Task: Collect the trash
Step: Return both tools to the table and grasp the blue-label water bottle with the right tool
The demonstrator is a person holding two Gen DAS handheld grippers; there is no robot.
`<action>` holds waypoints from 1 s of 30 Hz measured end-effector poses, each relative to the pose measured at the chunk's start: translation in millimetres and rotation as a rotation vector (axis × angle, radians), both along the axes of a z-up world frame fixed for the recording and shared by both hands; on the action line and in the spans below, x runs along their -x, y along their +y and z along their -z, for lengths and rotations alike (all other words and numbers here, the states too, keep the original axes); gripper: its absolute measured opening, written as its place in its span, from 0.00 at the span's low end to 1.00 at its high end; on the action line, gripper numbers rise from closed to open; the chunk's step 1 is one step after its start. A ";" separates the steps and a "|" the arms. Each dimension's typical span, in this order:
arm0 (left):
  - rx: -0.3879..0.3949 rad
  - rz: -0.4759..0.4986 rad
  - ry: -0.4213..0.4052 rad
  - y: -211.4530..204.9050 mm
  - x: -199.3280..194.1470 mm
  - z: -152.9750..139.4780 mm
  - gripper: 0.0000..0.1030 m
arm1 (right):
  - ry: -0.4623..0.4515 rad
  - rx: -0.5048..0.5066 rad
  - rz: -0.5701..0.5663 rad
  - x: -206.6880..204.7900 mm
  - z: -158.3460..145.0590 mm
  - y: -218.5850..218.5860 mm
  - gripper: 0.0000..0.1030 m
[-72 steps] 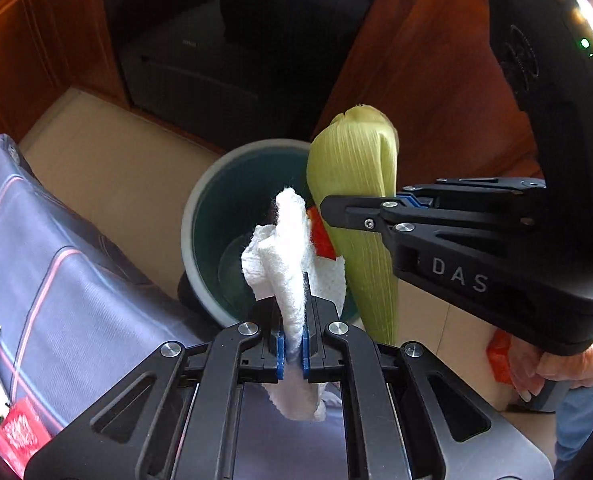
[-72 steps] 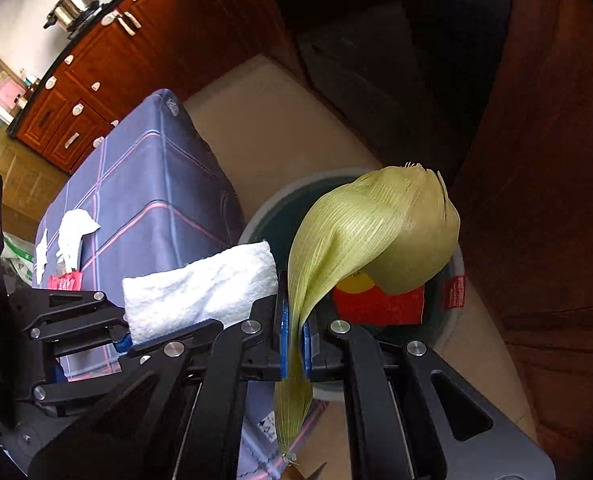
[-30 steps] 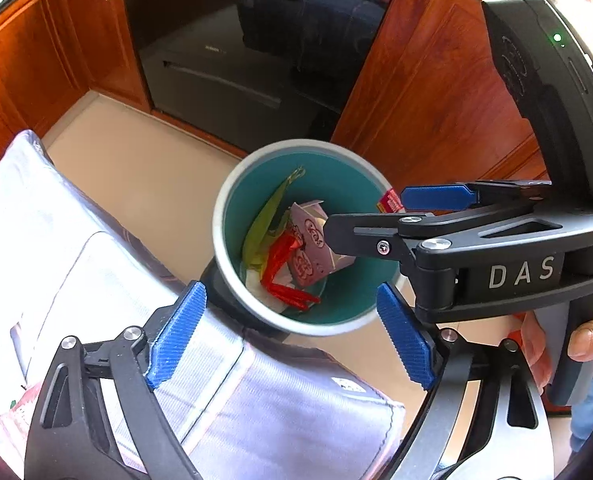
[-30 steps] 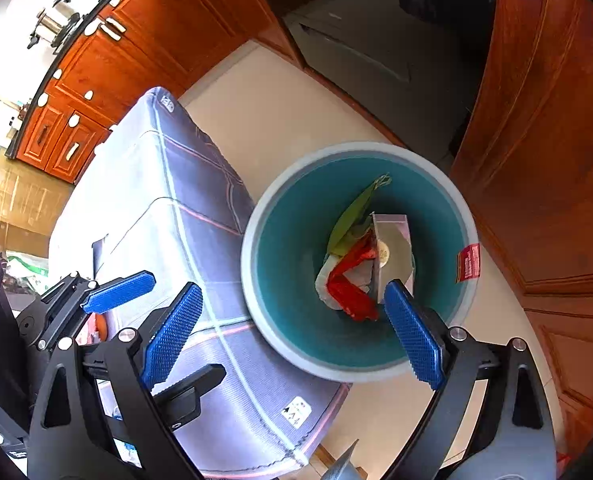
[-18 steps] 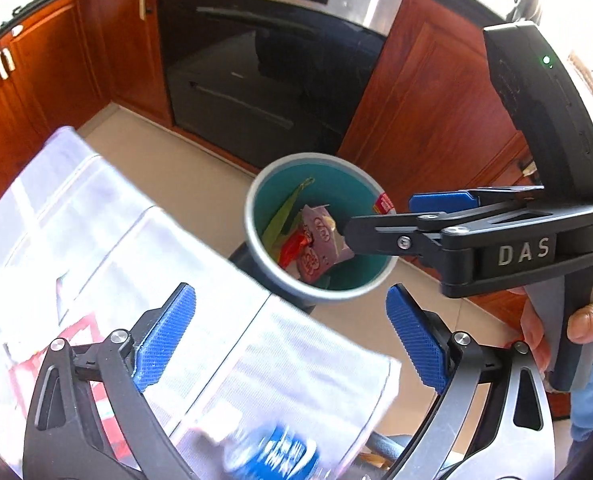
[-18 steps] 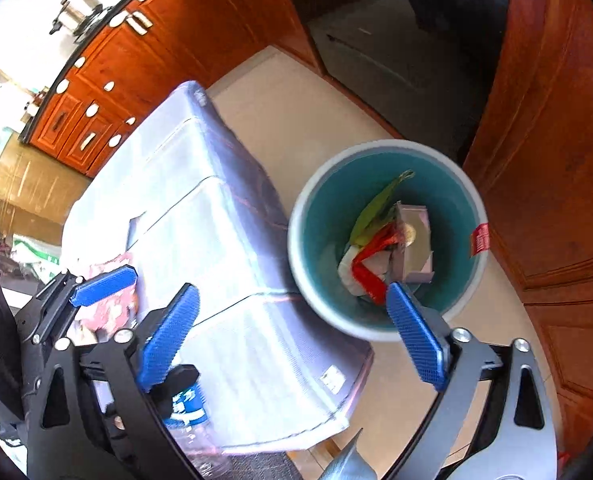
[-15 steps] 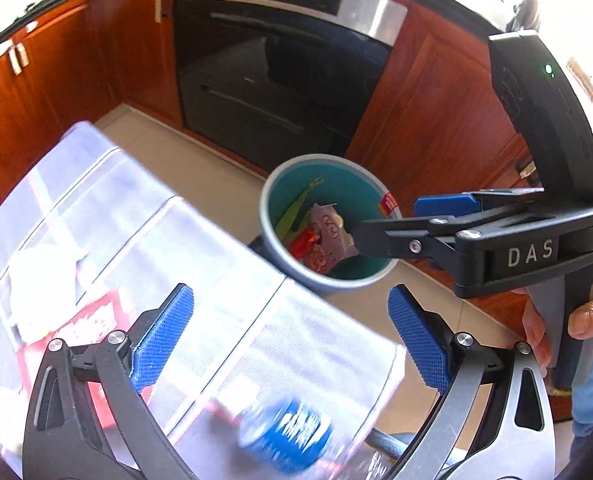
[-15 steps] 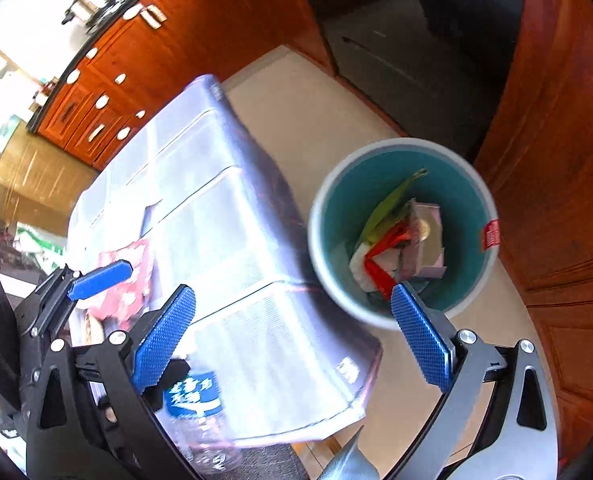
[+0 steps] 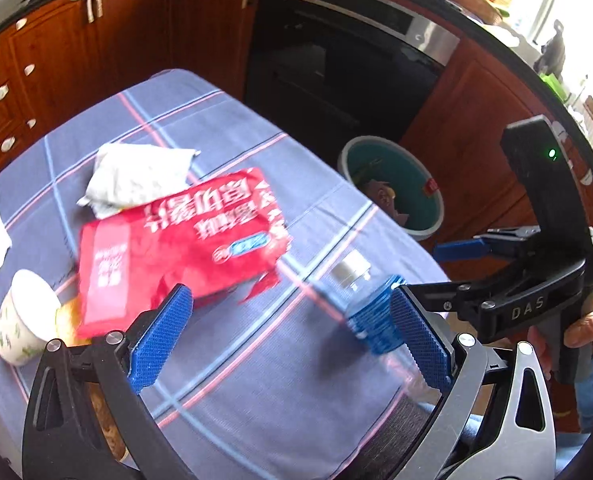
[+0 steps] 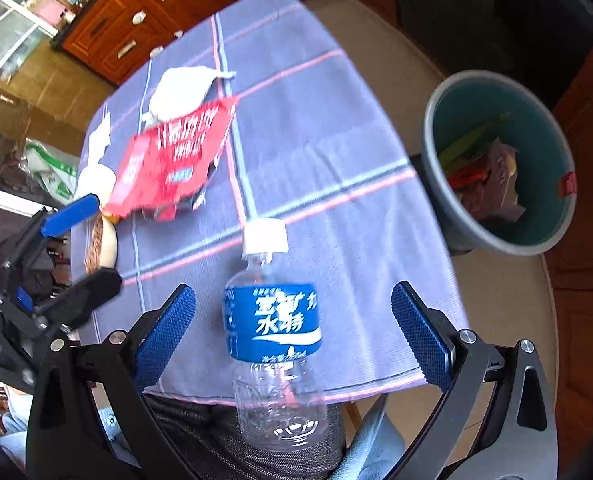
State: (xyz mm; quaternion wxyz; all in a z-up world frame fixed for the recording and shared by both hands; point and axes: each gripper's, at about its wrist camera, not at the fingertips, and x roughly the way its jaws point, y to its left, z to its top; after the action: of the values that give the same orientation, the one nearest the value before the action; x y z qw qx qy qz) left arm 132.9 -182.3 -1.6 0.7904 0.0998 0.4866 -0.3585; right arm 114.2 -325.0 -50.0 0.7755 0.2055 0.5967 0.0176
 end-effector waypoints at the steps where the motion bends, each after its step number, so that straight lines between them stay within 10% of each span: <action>1: 0.002 -0.006 0.000 10.0 2.0 2.0 0.96 | 0.013 -0.004 -0.003 2.3 4.5 4.5 0.92; 12: -0.010 -0.163 0.019 110.4 7.9 25.4 0.96 | 0.053 0.006 -0.016 17.0 42.2 38.7 0.91; 16: -0.036 -0.251 0.007 154.8 5.5 29.4 0.96 | 0.031 0.045 -0.066 12.6 38.3 60.9 0.61; 30: -0.106 -0.418 0.043 210.0 -22.0 68.5 0.96 | 0.000 0.063 -0.310 -17.7 33.4 146.7 0.61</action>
State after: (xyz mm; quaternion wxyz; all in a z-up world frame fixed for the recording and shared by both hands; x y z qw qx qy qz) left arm 154.8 27.7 -70.0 0.8308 0.0304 0.5315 -0.1625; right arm 131.9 -178.4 -83.3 0.7695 0.0863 0.6216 0.1185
